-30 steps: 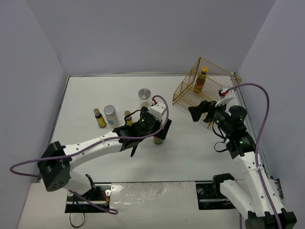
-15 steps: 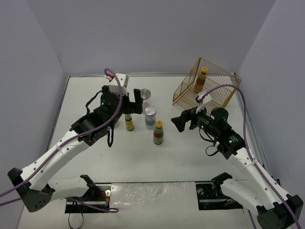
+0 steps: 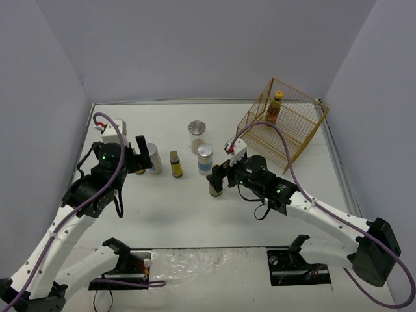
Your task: Organize the condiment bottles
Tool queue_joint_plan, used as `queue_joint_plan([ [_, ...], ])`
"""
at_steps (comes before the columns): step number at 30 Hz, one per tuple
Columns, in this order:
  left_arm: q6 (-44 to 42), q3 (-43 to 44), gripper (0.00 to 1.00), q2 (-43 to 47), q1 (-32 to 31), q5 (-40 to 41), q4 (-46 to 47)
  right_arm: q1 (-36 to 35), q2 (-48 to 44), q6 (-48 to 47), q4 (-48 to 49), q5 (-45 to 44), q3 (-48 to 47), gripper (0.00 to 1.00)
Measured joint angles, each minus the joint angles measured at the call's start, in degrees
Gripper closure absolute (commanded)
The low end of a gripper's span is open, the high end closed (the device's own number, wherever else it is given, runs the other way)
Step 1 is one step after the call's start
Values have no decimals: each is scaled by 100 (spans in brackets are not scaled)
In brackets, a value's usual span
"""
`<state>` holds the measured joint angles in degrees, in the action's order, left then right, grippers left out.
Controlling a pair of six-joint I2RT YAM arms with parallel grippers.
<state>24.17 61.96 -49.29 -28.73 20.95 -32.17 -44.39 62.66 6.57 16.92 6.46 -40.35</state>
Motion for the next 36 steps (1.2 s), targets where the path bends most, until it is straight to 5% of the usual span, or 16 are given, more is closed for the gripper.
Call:
queue_joint_plan([
  [17, 181, -104, 3, 146, 5, 7, -266, -141, 1136, -85, 1116, -477, 238, 41],
  [21, 174, -104, 3, 45, 5, 3, -266, -145, 1232, -82, 1171, -477, 282, 58],
  [27, 141, -104, 3, -41, 22, -9, -258, -145, 1055, -136, 990, -586, 334, 98],
  [36, 81, -102, 3, -67, 27, -15, -226, 68, 425, -243, -865, -949, -450, 100],
])
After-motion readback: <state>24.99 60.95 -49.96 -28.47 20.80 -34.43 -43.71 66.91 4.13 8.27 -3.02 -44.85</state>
